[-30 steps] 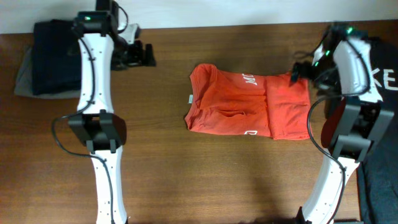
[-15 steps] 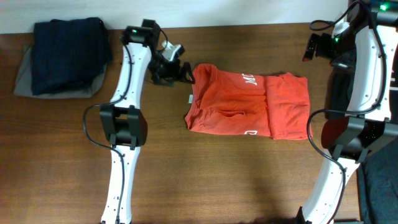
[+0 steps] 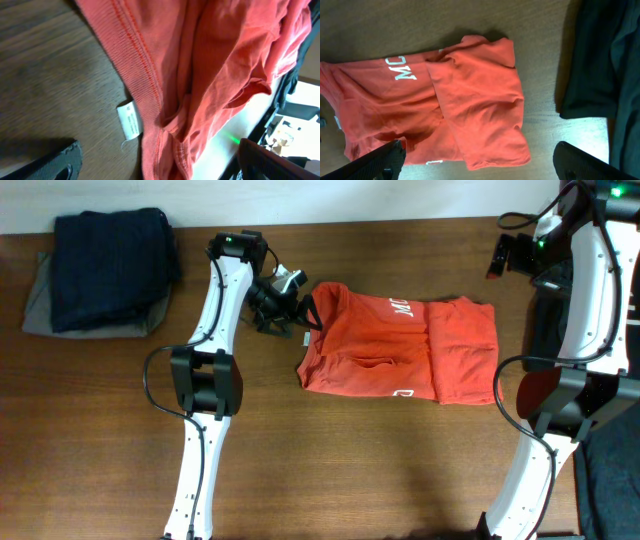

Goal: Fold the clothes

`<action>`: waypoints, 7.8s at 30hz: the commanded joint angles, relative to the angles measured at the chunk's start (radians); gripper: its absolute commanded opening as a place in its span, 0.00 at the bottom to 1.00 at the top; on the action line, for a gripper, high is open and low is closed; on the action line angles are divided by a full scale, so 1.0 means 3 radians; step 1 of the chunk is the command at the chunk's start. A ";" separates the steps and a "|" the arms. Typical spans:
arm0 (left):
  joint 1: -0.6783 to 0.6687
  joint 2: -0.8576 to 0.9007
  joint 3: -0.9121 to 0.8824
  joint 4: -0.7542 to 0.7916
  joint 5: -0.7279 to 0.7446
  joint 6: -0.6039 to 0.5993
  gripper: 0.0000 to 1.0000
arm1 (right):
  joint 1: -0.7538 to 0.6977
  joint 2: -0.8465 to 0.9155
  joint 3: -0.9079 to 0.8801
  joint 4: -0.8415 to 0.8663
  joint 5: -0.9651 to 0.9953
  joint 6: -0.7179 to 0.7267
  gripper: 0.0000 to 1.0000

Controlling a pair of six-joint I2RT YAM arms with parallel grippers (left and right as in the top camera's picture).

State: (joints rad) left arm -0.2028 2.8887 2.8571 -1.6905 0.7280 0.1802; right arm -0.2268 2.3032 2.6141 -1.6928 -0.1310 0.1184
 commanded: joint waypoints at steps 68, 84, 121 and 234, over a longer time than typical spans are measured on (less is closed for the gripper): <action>0.0793 -0.0688 -0.0229 0.0008 -0.2021 -0.0401 0.08 | 0.0257 -0.0020 -0.0264 0.0095 -0.0145 -0.0196 0.99; -0.0268 -0.1336 -0.0244 0.0009 -0.2380 -0.0631 0.12 | 0.0301 -0.0020 -0.0337 0.0067 -0.0137 -0.0197 0.99; -0.0837 -0.0879 0.0114 0.0341 -0.1581 -0.0317 0.49 | 0.0301 -0.0020 -0.0337 0.0036 -0.0139 -0.0197 0.99; 0.0099 -0.1523 -0.1256 0.0104 -0.1258 -0.0214 0.87 | 0.0301 -0.0020 -0.0337 0.0066 -0.0165 -0.0195 0.99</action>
State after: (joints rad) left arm -0.1631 2.4424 2.5305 -1.6623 0.3885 0.1658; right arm -0.1394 2.3032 2.5187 -1.6688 -0.1741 0.0673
